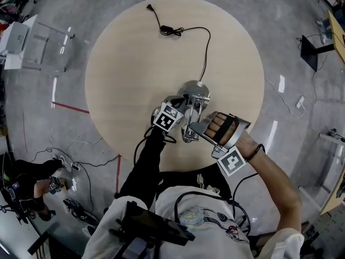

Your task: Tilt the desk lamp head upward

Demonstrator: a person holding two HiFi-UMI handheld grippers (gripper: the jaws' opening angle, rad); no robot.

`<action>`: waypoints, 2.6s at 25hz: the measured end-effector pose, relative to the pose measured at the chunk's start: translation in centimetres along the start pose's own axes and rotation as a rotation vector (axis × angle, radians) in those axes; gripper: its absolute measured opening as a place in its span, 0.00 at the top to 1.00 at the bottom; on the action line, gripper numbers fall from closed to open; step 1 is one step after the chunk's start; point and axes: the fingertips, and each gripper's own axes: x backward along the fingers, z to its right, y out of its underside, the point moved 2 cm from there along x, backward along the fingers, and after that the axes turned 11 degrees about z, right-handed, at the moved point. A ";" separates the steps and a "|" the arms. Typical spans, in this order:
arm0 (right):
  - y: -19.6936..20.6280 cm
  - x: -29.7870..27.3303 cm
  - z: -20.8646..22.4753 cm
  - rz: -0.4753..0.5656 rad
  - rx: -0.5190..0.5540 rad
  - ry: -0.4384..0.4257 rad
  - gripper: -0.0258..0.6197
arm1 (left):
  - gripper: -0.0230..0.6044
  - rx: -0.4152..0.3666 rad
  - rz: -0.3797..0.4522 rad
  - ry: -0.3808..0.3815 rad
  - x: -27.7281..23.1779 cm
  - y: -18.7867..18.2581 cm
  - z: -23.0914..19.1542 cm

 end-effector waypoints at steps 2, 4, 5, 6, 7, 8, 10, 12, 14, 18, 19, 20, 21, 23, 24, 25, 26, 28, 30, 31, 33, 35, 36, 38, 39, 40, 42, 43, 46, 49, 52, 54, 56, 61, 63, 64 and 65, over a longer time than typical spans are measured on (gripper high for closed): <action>0.0 0.1 0.2 0.024 -0.040 0.006 0.72 | 0.98 0.001 -0.002 -0.002 0.0 0.0 0.0; -0.1 0.3 0.6 0.051 -0.088 0.018 0.72 | 0.98 -0.001 -0.001 -0.002 0.0 0.0 0.0; -0.1 0.4 0.7 0.062 -0.116 0.021 0.72 | 0.98 -0.001 0.000 -0.002 -0.1 0.0 0.0; -0.1 0.4 0.7 0.071 -0.143 0.020 0.72 | 0.98 0.001 0.001 -0.001 -0.1 0.1 0.0; -0.1 0.5 0.7 0.079 -0.168 0.019 0.72 | 0.98 0.004 0.001 -0.001 -0.1 0.1 -0.1; -0.1 0.6 0.7 0.088 -0.189 0.018 0.72 | 0.98 0.006 -0.001 -0.002 -0.1 0.1 -0.1; -0.2 0.9 1.0 0.110 -0.235 0.016 0.72 | 0.98 0.001 -0.004 -0.003 -0.1 -0.1 0.0; -0.2 1.3 1.3 0.136 -0.280 0.017 0.72 | 0.98 -0.006 -0.007 -0.003 -0.2 -0.1 0.1; -0.2 1.6 1.5 0.158 -0.315 0.016 0.72 | 0.98 -0.008 -0.010 -0.003 -0.3 -0.1 0.1; -0.3 1.9 2.1 0.198 -0.381 0.013 0.71 | 0.98 -0.010 -0.015 -0.003 -0.3 0.0 0.0; -0.4 2.0 2.3 0.209 -0.400 0.015 0.71 | 0.98 -0.010 -0.018 -0.004 -0.2 -0.1 0.0; -0.4 2.2 2.5 0.221 -0.421 0.017 0.71 | 0.98 -0.009 -0.020 -0.006 -0.1 -0.1 0.0; -0.5 2.3 2.7 0.235 -0.443 0.021 0.71 | 0.98 -0.008 -0.021 -0.009 -0.1 -0.1 -0.1; -0.7 2.5 3.3 0.266 -0.496 0.033 0.71 | 0.98 -0.009 -0.019 -0.013 -0.1 -0.1 -0.1; -0.7 2.7 3.6 0.283 -0.526 0.041 0.71 | 0.98 -0.012 -0.019 -0.013 -0.2 -0.1 -0.1; -0.8 2.9 4.0 0.301 -0.557 0.049 0.71 | 0.98 -0.013 -0.020 -0.012 -0.3 -0.2 -0.1; -0.8 3.1 4.4 0.321 -0.591 0.058 0.71 | 0.98 -0.014 -0.021 -0.010 -0.3 -0.2 -0.1; -0.8 3.6 5.3 0.360 -0.660 0.073 0.71 | 0.98 -0.017 -0.022 -0.007 -0.4 -0.3 -0.2; -0.7 3.8 5.8 0.389 -0.706 0.080 0.71 | 0.98 -0.020 -0.023 -0.007 -0.4 -0.3 -0.2; -0.6 3.9 5.9 0.400 -0.720 0.080 0.71 | 0.98 -0.021 -0.025 -0.008 -0.4 -0.3 -0.3; -0.5 4.0 6.0 0.420 -0.742 0.078 0.71 | 0.98 -0.021 -0.031 -0.009 -0.5 -0.2 -0.3; -0.4 4.3 6.1 0.438 -0.766 0.078 0.71 | 0.98 -0.022 -0.037 -0.009 -0.6 -0.2 -0.2; -0.4 4.5 6.3 0.449 -0.780 0.078 0.71 | 0.98 -0.023 -0.039 -0.009 -0.6 -0.3 -0.1; -0.3 4.9 6.6 0.474 -0.815 0.081 0.71 | 0.98 -0.024 -0.040 -0.010 -0.6 -0.3 0.0; -0.2 5.0 6.9 0.488 -0.834 0.081 0.71 | 0.98 -0.024 -0.040 -0.011 -0.6 -0.3 -0.1; -0.1 5.0 7.1 0.503 -0.855 0.080 0.71 | 0.98 -0.024 -0.041 -0.012 -0.6 -0.3 -0.2; 0.1 5.1 7.6 0.538 -0.901 0.076 0.71 | 0.98 -0.021 -0.044 -0.012 -0.5 -0.2 -0.3; 0.3 5.2 7.9 0.557 -0.927 0.075 0.71 | 0.98 -0.020 -0.044 -0.012 -0.5 -0.1 -0.4; 0.7 5.9 8.5 0.615 -1.007 0.080 0.71 | 0.98 -0.022 -0.037 -0.017 -0.5 -0.3 -0.3; 0.9 6.6 9.1 0.667 -1.043 0.078 0.71 | 0.98 -0.018 -0.047 -0.016 -0.4 -0.3 0.0; 1.3 6.9 9.9 0.733 -1.094 0.085 0.71 | 0.98 -0.018 -0.049 -0.012 -0.5 -0.2 -0.1; 1.7 7.0 10.2 0.764 -1.147 0.091 0.71 | 0.98 -0.021 -0.045 -0.015 -0.5 -0.2 -0.2; 1.9 7.1 10.3 0.784 -1.190 0.097 0.71 | 0.98 -0.019 -0.049 -0.018 -0.5 -0.2 -0.1; 2.6 7.6 10.7 0.816 -1.269 0.100 0.70 | 0.98 -0.018 -0.057 -0.018 -0.7 -0.4 0.0; 2.7 7.6 10.9 0.830 -1.292 0.101 0.70 | 0.98 -0.016 -0.057 -0.019 -0.5 -0.4 -0.2; 2.8 7.5 11.0 0.838 -1.303 0.101 0.70 | 0.98 -0.017 -0.057 -0.019 -0.4 -0.3 -0.2; 2.9 7.5 11.0 0.843 -1.312 0.099 0.70 | 0.98 -0.017 -0.056 -0.019 -0.4 -0.3 -0.2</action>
